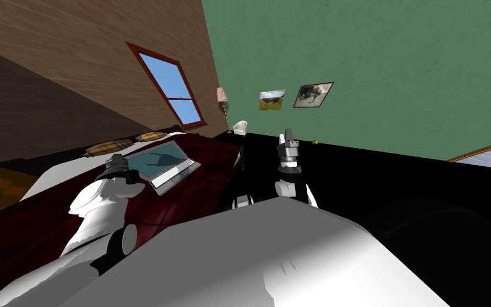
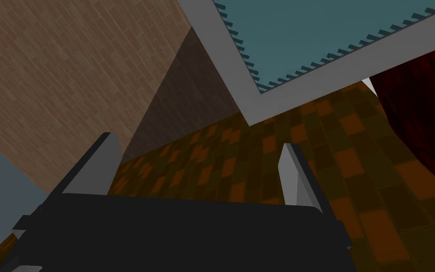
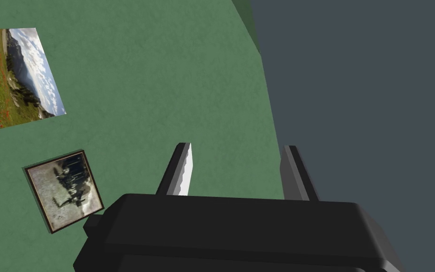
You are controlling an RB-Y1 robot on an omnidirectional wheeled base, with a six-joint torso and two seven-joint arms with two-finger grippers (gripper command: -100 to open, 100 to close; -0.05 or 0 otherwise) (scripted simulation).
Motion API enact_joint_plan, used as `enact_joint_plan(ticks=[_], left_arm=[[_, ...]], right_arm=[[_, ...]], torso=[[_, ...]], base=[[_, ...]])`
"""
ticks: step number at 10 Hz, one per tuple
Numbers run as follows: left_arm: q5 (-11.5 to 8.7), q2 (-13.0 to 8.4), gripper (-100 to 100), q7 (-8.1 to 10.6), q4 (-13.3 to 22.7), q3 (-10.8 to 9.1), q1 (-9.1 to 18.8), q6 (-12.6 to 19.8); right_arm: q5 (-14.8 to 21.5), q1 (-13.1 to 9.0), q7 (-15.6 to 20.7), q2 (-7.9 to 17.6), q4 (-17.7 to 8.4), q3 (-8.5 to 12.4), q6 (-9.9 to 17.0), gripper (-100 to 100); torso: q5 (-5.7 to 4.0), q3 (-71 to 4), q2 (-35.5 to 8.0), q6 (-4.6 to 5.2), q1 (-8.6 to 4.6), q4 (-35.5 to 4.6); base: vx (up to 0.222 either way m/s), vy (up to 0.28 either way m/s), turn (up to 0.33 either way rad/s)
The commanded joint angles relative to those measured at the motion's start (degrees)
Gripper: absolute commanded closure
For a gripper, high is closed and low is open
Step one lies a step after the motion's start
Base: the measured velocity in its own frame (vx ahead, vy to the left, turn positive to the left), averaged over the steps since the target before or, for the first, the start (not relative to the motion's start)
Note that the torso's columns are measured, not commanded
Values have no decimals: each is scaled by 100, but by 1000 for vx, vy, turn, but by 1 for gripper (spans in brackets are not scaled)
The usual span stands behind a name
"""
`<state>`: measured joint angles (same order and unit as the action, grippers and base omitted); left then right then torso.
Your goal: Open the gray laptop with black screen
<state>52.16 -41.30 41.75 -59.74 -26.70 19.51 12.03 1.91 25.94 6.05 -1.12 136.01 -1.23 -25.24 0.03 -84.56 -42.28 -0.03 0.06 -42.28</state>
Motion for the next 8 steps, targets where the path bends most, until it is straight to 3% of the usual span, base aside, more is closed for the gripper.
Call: enact_joint_plan(ticks=[1,5,8], left_arm=[[168,-201,-100,235,503,-152,51,98],[433,-466,-100,534,1219,-357,177,207],[477,-511,-100,583,1344,-391,194,223]], right_arm=[[0,0,0,0,0,0,0,0],[0,0,0,0,0,0,0,0],[0,0,0,0,0,0,0,0]], torso=[[-2,-1,1,3,-1,0],[-4,-1,1,2,-7,0],[-7,1,-2,3,-20,-1]], base=[[0,72,-196],[5,67,-157],[-1,20,-25]])
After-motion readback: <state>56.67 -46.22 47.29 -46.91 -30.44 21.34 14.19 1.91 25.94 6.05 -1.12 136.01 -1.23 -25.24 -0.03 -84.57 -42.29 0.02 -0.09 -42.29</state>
